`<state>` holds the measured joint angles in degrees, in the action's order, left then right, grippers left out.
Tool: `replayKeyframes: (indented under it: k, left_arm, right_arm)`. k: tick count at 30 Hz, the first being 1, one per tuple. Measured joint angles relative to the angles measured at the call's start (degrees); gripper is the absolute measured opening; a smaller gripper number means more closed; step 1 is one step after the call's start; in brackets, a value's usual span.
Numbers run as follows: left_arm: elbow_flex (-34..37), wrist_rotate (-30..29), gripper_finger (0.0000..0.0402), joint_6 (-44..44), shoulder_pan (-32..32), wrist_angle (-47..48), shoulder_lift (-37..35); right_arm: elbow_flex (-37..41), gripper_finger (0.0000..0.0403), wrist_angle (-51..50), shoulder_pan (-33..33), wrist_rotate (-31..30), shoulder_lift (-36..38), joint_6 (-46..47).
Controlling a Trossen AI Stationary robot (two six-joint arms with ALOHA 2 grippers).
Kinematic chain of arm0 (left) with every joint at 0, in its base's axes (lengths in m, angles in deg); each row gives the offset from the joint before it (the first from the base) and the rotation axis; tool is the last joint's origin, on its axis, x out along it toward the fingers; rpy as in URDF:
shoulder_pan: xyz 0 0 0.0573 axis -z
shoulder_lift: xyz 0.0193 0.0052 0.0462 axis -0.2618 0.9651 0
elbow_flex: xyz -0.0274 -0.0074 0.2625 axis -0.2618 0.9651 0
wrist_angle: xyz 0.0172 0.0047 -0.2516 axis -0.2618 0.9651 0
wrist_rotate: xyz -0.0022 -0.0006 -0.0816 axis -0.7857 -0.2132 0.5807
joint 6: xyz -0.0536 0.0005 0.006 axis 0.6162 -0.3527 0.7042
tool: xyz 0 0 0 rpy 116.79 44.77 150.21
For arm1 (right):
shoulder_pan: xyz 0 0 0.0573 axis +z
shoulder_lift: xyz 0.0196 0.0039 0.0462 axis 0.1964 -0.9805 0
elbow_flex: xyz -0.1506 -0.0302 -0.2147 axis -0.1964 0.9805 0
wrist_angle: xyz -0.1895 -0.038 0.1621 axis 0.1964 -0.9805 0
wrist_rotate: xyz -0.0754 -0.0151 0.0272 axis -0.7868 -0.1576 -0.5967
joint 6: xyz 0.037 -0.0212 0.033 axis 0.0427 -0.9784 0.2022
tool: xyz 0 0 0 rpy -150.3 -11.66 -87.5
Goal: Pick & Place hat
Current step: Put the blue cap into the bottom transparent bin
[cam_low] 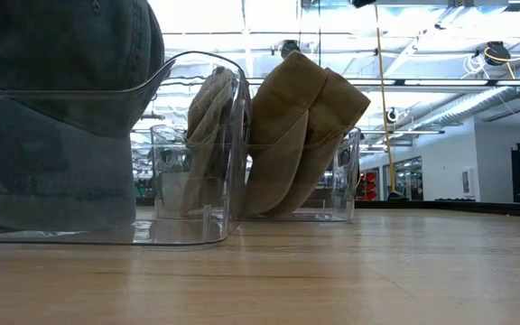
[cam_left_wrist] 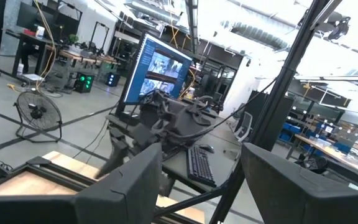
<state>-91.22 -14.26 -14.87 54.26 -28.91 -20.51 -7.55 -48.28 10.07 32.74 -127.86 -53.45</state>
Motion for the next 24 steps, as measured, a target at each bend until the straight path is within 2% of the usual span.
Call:
replayKeyframes:
  k: [4,11,17,21,24]
  left_arm:
    - [0.00,0.00,0.0230,0.02,-0.01,0.00,0.00]
    - [0.00,0.00,0.0230,0.06,-0.01,0.01,0.00]
    - [0.00,0.00,0.0230,0.20,-0.01,0.00,0.02]
    - [0.00,-0.02,0.0230,0.63,-0.01,0.00,0.02]
    - [0.00,-0.02,0.0230,0.97,0.00,0.02,0.02]
  right_arm:
    - [-2.00,0.0196,-3.11,2.34,8.22,0.00,7.63]
    - [-3.28,0.0196,-8.03,2.75,33.52,0.00,19.52]
    - [-3.28,0.0196,-11.09,2.75,51.25,0.00,26.02]
    - [-3.28,0.0196,-11.55,3.01,61.40,0.00,27.63]
    - [-3.28,0.0196,-11.86,3.46,65.33,0.00,27.57]
